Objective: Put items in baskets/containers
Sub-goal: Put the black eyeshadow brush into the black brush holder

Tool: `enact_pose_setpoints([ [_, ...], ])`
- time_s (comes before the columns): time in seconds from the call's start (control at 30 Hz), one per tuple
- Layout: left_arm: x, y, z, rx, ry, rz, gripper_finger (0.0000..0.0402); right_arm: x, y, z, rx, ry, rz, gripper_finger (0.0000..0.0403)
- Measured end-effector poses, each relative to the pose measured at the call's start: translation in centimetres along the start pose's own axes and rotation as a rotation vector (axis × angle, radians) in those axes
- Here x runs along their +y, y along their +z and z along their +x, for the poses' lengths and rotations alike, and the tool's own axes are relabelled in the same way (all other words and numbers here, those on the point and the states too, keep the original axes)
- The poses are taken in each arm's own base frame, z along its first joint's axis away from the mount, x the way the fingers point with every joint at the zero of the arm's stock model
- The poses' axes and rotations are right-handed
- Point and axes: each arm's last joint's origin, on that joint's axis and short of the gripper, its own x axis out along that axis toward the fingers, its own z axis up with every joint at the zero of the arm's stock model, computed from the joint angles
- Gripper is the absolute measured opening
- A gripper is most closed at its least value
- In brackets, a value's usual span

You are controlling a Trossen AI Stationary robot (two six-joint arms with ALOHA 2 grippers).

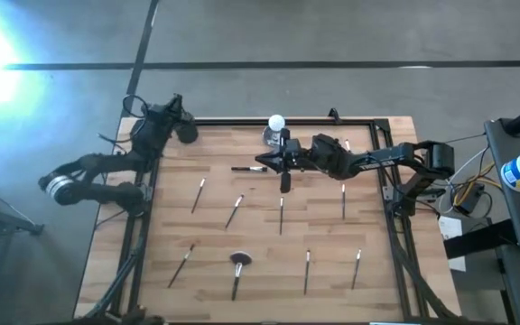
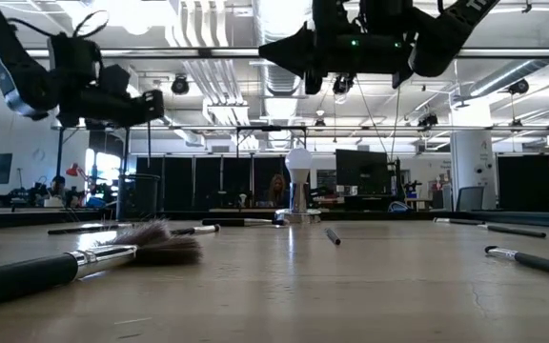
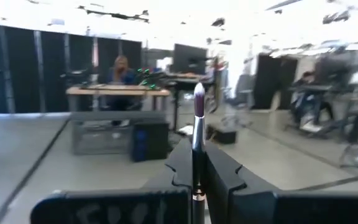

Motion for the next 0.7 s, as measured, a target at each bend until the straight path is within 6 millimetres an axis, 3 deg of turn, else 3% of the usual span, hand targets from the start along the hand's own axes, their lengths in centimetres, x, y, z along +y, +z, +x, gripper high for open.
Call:
enact_pose_setpoints([
  [0.33,0.7,-4.2,1.5,0.119,0.14,0.045,0.0012,0.0,0.0,0.0,-0.001,0.002,-0.025,0.0008],
  [0.7,0.2,-6.0,4.4,0.282,0.177,-0.023,0.0014,0.0,0.0,0.0,-0.001,0.003,-0.047,0.0008],
])
